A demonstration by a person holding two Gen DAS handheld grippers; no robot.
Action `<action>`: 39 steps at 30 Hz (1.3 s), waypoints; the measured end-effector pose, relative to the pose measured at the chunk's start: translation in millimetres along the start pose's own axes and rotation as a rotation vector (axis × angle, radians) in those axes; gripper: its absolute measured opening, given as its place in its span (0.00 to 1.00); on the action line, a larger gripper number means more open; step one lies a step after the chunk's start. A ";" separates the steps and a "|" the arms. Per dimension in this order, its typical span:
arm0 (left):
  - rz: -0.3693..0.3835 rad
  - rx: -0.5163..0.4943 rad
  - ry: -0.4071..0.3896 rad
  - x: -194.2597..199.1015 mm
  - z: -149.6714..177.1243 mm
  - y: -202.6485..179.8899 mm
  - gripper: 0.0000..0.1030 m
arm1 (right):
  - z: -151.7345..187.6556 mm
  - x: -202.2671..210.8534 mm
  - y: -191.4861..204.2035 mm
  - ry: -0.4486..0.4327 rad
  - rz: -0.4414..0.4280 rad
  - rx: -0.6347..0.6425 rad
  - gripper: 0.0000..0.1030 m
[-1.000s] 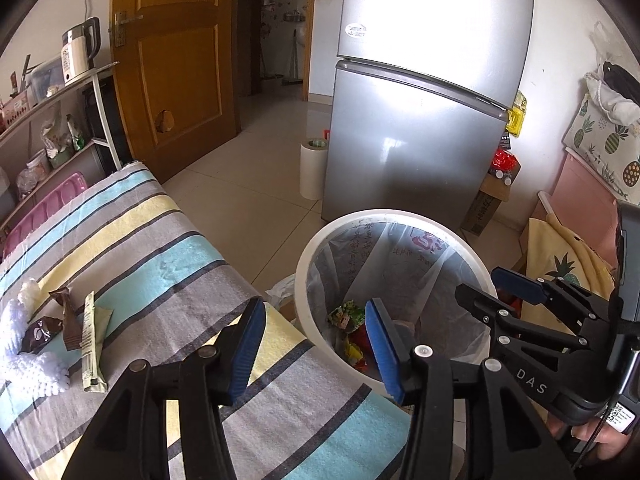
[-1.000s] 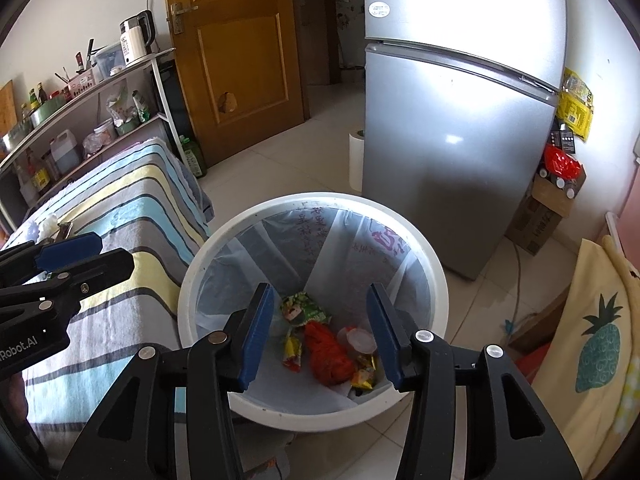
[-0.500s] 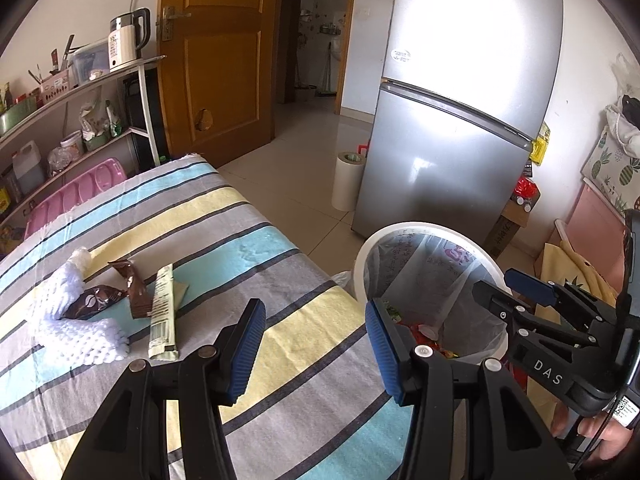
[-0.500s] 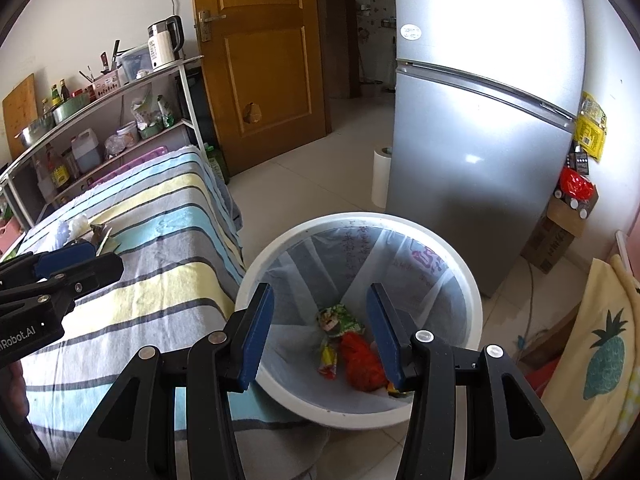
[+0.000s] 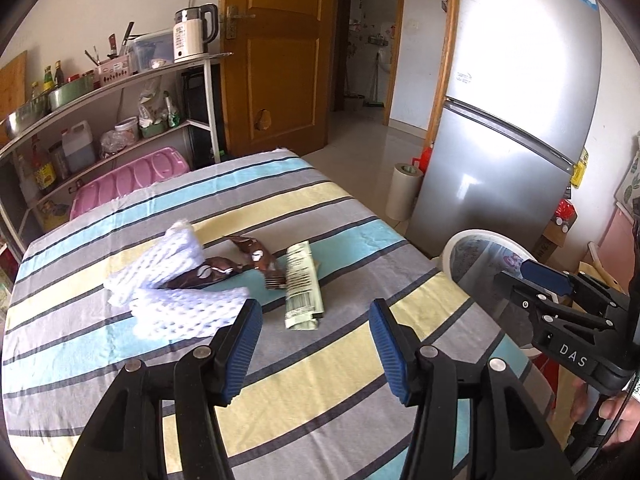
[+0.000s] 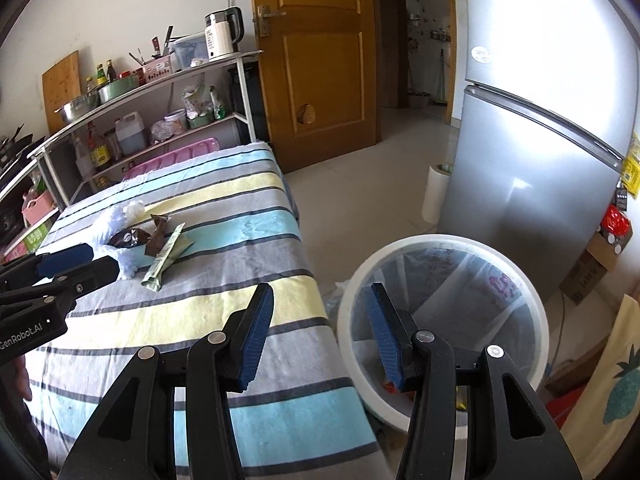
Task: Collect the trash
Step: 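Move both tools back over the table toward the remaining trash, then grasp the white paper strip packet with the right tool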
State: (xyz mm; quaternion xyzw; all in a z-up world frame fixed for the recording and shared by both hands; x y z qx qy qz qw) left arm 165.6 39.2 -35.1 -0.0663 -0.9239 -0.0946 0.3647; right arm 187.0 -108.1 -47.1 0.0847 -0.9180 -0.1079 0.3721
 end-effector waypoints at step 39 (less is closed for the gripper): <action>0.037 0.190 0.093 -40.3 46.6 142.3 0.75 | 4.8 -116.8 137.0 0.260 -0.115 0.108 0.49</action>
Point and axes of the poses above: each gripper's, at about its wrist camera, not at the fingertips, and x roughly against the way its jaws point, y to its left, z to its underside, the point moved 5 cm from there along -x, roughly the way its jaws point, and after that the axes turned 15 degrees about -x, right-handed, at the moved point
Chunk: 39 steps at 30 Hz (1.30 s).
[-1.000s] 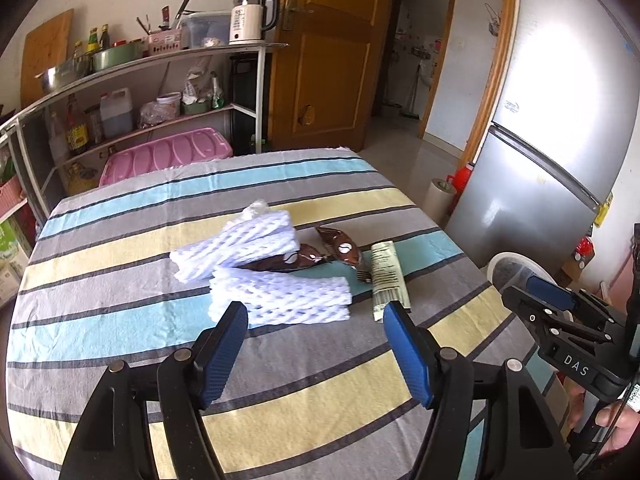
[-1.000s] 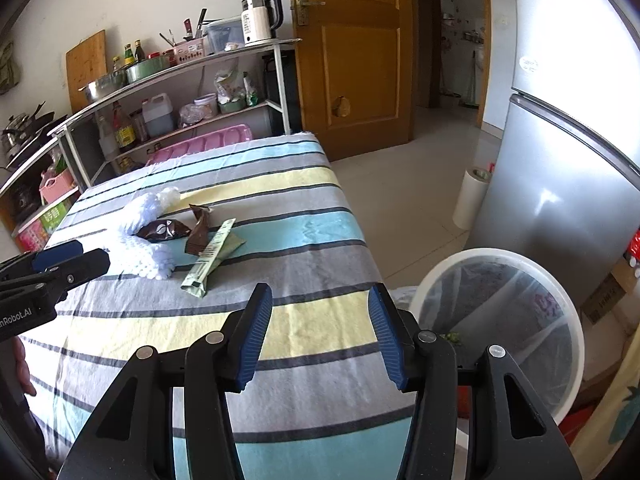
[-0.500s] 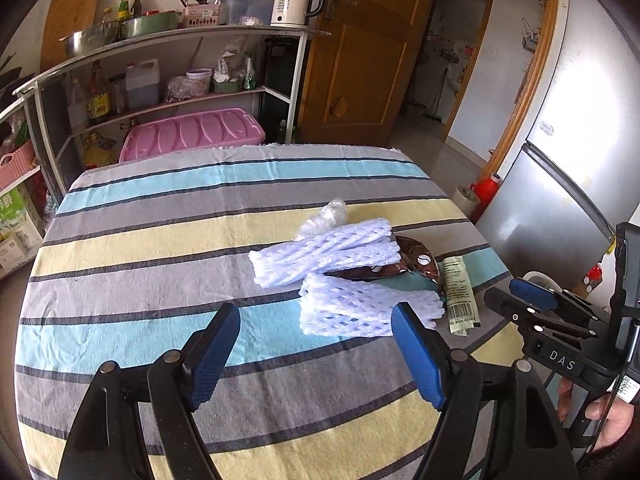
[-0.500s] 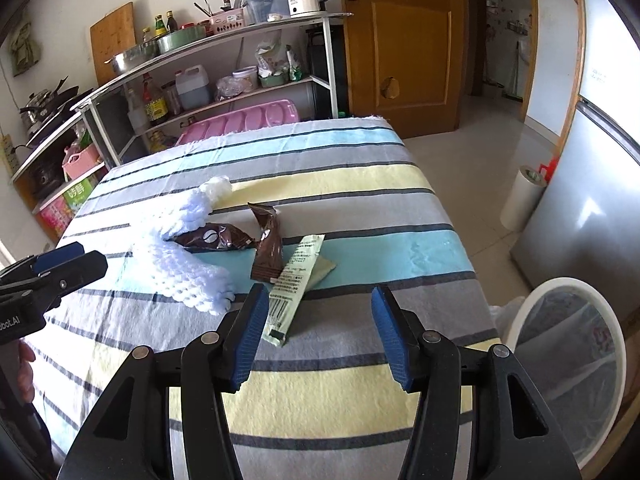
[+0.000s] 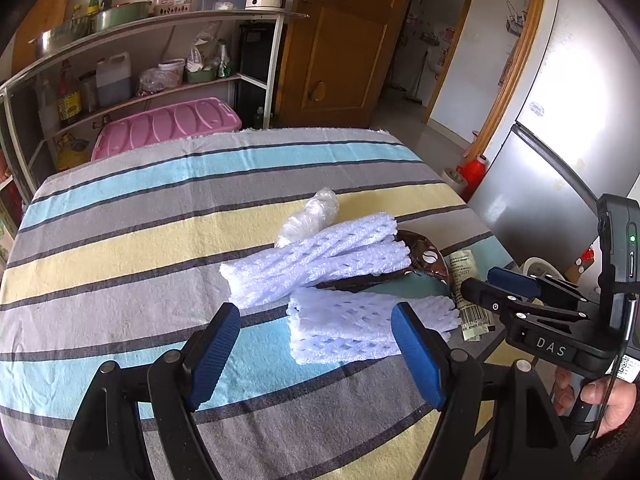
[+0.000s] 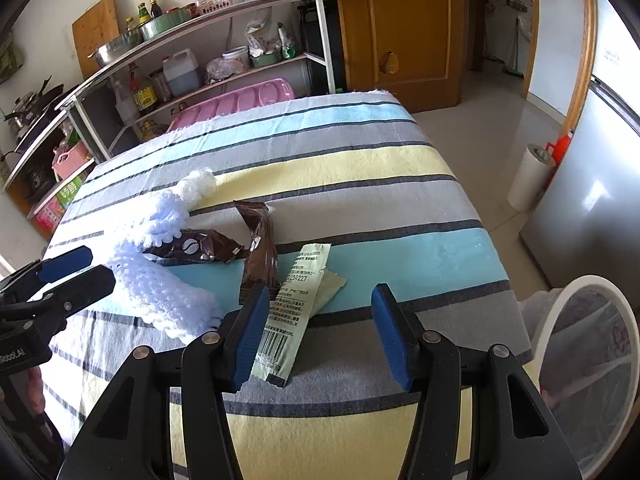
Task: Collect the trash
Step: 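Grasp the white paper strip packet with the right tool, then grasp a white foam net sleeve with the left tool while the right tool holds the strip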
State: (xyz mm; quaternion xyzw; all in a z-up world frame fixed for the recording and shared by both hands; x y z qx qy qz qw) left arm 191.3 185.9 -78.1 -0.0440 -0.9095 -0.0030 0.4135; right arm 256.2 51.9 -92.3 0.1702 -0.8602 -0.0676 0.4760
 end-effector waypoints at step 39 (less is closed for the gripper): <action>0.100 -0.304 0.045 -30.8 -18.5 -71.9 0.75 | 7.8 13.7 -32.5 -0.019 0.022 -0.033 0.19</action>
Point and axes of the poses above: each gripper's, at about its wrist camera, not at the fingertips, and x roughly against the way its jaws point, y to its left, z to its underside, the point moved 5 cm from there along -x, roughly the way its jaws point, and after that the axes turned 15 degrees about -x, right-handed, at the moved point
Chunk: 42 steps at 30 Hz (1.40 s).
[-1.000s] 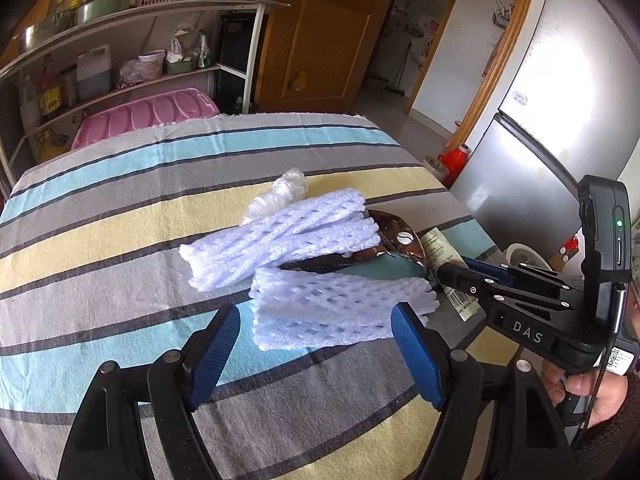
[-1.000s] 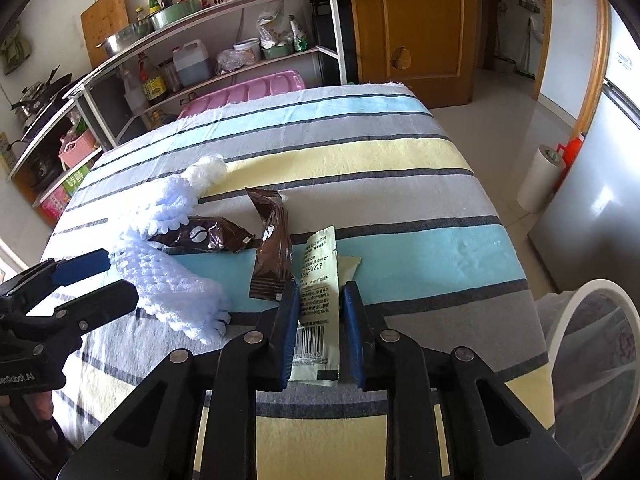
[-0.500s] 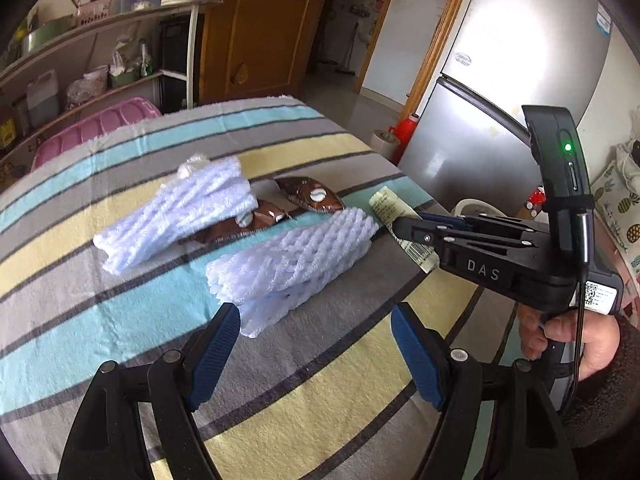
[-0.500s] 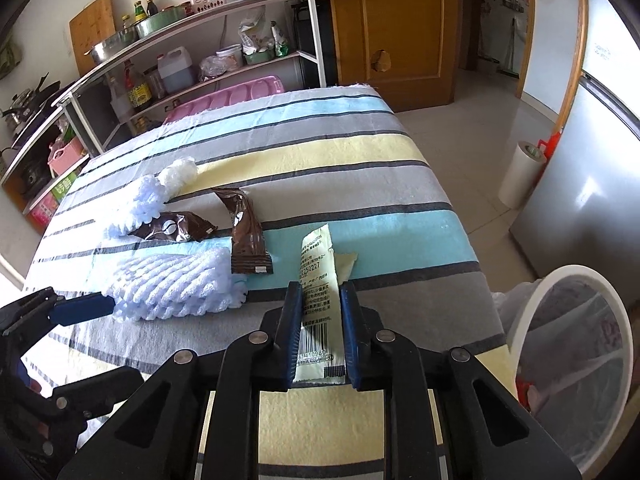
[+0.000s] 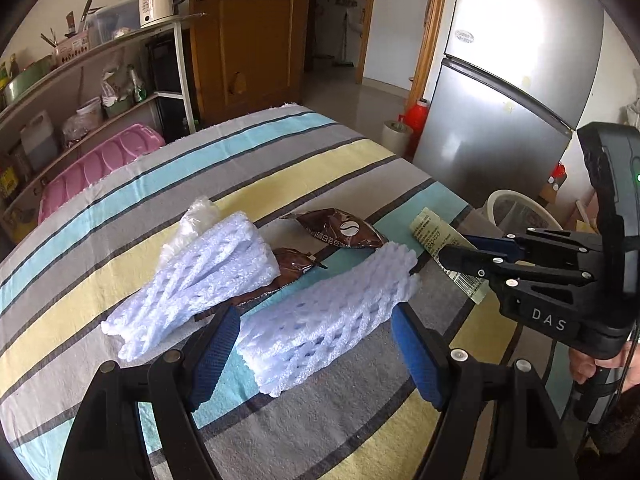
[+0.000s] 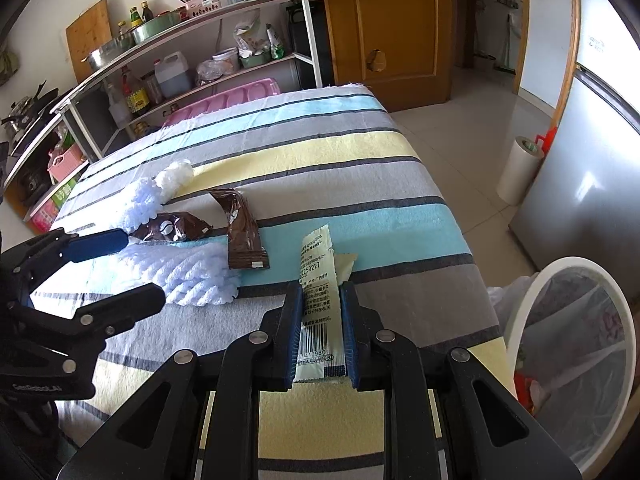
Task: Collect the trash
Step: 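Grasp a white foam net sleeve with the left tool while the right tool holds the strip, then carry the foam sleeve and paper strip in both tools over the bin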
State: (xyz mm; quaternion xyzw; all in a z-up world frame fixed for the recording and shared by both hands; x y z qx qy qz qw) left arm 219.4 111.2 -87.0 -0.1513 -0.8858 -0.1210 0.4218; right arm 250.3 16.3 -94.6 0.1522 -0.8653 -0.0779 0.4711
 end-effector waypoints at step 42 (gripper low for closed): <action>-0.035 0.020 -0.022 22.6 3.1 -25.6 0.23 | 3.6 14.8 -11.2 -0.033 -0.020 -0.024 0.16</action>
Point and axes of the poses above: each gripper's, at about its wrist camera, not at the fingertips, and x roughly against the way its jaws point, y to its left, z to its underside, the point moved 5 cm from there along -x, roughly the way its jaws point, and after that the axes turned 15 degrees about -x, right-handed, at the moved point
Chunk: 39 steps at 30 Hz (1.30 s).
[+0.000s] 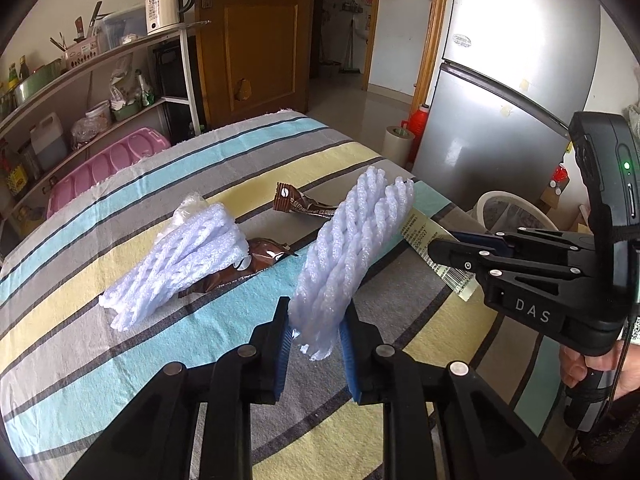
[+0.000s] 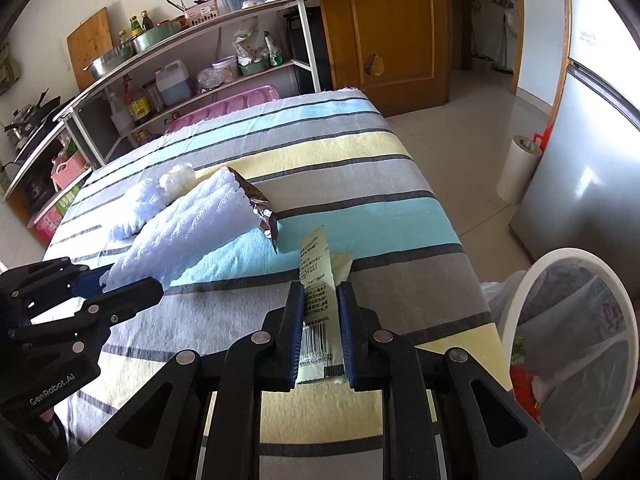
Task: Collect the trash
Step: 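Carry the foam sleeve and paper strip in both tools over the bin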
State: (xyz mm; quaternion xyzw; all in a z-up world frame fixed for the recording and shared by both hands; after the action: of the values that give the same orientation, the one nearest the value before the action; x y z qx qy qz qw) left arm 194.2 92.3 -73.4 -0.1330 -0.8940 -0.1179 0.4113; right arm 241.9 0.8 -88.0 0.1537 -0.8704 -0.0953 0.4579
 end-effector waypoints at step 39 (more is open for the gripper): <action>0.161 -0.159 -0.092 -8.3 -90.7 -155.9 0.23 | -11.0 122.0 -142.5 -0.251 0.096 -0.212 0.10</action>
State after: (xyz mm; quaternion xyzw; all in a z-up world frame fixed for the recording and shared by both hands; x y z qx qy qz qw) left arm 211.0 -83.9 -38.1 -0.2420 -0.8861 -0.1487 0.3662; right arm 211.6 -176.0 -31.8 0.0495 -0.9123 -0.1829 0.3631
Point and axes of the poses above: each gripper's, at about its wrist camera, not at the fingertips, and x roughly against the way its jaws point, y to its left, z to its underside, the point moved 5 cm from there along -x, roughly the way its jaws point, and after that the axes turned 15 degrees about -x, right-handed, at the moved point
